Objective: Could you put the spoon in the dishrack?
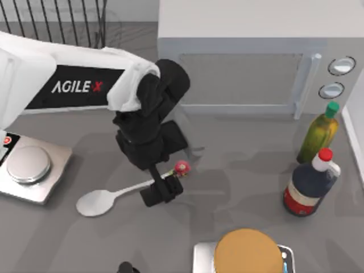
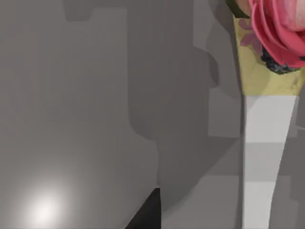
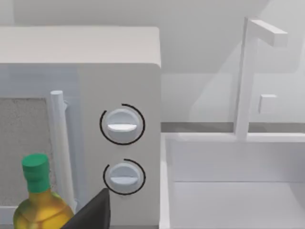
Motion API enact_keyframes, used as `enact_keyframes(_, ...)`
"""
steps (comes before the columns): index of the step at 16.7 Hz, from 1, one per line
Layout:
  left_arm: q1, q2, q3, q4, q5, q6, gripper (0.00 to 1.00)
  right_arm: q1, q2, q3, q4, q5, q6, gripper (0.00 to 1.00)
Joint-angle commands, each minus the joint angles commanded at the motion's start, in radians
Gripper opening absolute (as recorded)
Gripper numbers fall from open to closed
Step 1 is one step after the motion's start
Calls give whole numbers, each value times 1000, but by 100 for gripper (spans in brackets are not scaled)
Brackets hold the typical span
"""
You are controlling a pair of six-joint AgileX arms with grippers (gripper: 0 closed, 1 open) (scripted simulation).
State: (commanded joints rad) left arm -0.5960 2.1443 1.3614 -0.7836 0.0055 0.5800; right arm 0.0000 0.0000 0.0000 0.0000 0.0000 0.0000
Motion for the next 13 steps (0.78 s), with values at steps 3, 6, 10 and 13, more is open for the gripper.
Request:
enact_keyframes(3,1,-53,11,-37,17,-6,0,0,0,0,0,0,0,100)
enact_keyframes(6,-5,-51,48,-74,17,-1,0,0,0,0,0,0,0,100)
enact_keyframes(10,-10,-59,234,-273,17,1,0,0,0,0,0,0,0,100)
enact_keyframes(13,-8,-76,428,-512,17,-3,0,0,0,0,0,0,0,100)
